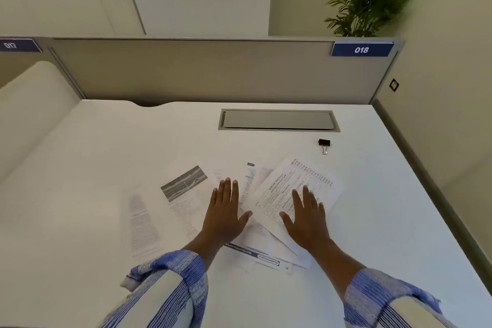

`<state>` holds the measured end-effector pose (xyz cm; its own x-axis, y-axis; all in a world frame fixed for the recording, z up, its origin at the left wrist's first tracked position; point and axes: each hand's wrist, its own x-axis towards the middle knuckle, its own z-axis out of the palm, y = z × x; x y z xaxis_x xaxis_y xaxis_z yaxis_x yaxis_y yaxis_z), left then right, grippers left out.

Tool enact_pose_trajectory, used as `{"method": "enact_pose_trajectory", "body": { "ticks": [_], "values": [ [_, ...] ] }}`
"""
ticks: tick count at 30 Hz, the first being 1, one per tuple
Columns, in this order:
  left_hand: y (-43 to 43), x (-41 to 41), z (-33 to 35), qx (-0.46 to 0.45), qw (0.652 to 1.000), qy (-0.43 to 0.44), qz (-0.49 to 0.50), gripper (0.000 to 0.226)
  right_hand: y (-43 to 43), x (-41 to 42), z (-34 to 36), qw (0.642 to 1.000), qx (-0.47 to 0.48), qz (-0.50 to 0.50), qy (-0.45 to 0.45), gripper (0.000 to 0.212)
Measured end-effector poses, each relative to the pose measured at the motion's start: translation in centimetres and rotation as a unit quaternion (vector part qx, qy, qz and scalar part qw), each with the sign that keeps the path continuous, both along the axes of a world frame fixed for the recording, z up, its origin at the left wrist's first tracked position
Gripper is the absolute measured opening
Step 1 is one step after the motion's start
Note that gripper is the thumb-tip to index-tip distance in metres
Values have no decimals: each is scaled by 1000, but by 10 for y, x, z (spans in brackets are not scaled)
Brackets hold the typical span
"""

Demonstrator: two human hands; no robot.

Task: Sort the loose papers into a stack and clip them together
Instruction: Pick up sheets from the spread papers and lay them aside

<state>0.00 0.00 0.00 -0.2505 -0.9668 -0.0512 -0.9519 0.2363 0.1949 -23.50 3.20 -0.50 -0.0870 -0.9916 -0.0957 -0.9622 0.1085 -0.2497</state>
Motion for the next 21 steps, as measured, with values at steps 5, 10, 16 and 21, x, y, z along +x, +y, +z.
{"method": "enact_pose_trajectory", "body": {
  "ticks": [5,10,16,21],
  "values": [
    [18,-10,-18,61,998,-3,16,93,22,-7,-20,998,62,-5,25,74],
    [12,-25,-12,66,996,35,42,87,16,-10,-12,995,14,-78,-57,75],
    [-12,-51,3,72,984,80,144,70,0,-17,10,854,-16,-433,-289,73],
    [-24,-65,7,119,968,121,184,64,-14,-26,3,780,3,-482,-399,70]
  ]
}}
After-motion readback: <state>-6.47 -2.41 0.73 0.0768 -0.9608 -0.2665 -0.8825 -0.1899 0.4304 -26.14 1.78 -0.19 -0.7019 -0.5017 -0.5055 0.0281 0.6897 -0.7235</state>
